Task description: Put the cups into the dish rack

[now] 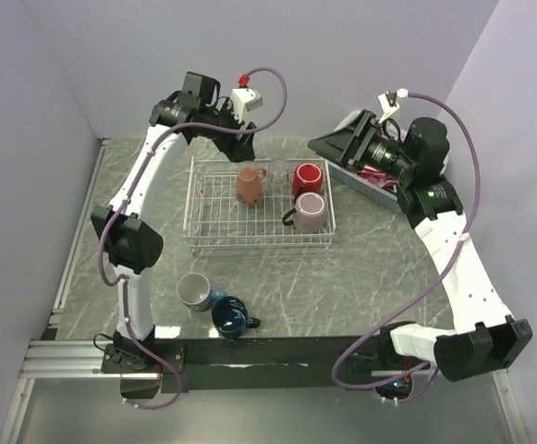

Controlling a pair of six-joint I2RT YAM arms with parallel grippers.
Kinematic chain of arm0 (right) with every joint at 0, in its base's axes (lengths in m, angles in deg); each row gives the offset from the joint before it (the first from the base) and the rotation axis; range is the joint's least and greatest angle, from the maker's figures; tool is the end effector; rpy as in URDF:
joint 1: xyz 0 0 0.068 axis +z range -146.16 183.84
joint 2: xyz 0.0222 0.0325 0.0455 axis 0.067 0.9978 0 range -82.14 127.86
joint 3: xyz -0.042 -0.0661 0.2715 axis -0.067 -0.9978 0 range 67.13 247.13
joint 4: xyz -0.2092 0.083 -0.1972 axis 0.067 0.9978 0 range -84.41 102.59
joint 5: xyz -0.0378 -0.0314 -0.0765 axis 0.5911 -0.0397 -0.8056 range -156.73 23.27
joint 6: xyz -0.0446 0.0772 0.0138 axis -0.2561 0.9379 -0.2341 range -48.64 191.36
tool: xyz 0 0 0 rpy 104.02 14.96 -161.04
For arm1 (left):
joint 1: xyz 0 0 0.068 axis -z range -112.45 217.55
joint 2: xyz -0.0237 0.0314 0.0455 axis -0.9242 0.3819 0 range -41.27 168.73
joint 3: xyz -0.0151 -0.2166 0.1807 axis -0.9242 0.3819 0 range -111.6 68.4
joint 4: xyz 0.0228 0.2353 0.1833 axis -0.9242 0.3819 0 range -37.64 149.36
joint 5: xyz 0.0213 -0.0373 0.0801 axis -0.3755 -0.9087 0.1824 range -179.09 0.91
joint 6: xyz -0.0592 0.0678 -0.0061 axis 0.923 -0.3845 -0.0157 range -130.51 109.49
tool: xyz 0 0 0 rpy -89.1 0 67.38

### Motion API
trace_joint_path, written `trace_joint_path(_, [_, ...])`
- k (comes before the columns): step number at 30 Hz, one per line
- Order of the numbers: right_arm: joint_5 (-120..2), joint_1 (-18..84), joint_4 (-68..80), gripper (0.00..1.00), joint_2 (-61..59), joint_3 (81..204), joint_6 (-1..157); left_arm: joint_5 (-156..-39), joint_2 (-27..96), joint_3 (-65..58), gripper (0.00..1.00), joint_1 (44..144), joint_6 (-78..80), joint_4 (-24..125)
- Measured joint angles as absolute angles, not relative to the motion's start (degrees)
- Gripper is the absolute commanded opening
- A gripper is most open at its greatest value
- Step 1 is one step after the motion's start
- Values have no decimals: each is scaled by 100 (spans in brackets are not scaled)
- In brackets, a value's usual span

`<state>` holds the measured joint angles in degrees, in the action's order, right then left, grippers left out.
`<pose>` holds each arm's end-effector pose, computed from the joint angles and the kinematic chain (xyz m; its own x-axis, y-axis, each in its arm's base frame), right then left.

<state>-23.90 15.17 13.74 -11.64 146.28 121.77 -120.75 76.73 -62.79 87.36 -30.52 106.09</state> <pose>0.3170 0.1195 0.4752 -0.6191 0.4524 -0.6419 -0.5233 0.3718 0.7668 0.4754 -0.2163 0.3862 -0.3475 0.4347 -0.8308 0.8330 0.5500 -0.0606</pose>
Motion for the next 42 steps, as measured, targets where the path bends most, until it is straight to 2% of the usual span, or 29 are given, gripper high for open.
trace_joint_path(8, [-2420, 1463, 1492, 70, -1539, 14084, 11941, -11900, 7670, -6786, 1, 8951, -4149, 11973])
trace_joint_path(18, [-2499, 1253, 1570, 68, -1797, 13468, 11880, -11535, 7828, -5799, 1, 9724, -5235, 12841])
trace_joint_path(27, [-2499, 991, 1612, 67, -2149, 13162, 11874, -10761, 8169, -5449, 1, 9799, -5506, 12745])
trace_joint_path(38, [-2353, 654, 1524, 65, -2610, 12714, 11948, -10383, 8254, -4752, 1, 10102, -5432, 11742])
trace_joint_path(39, [-2350, 641, 1527, 65, -2617, 12694, 11952, -10374, 8256, -4706, 2, 10113, -5417, 11665])
trace_joint_path(42, [-2333, 615, 1522, 64, -2628, 12668, 11972, -10302, 8256, -4588, 16, 10146, -5312, 11366])
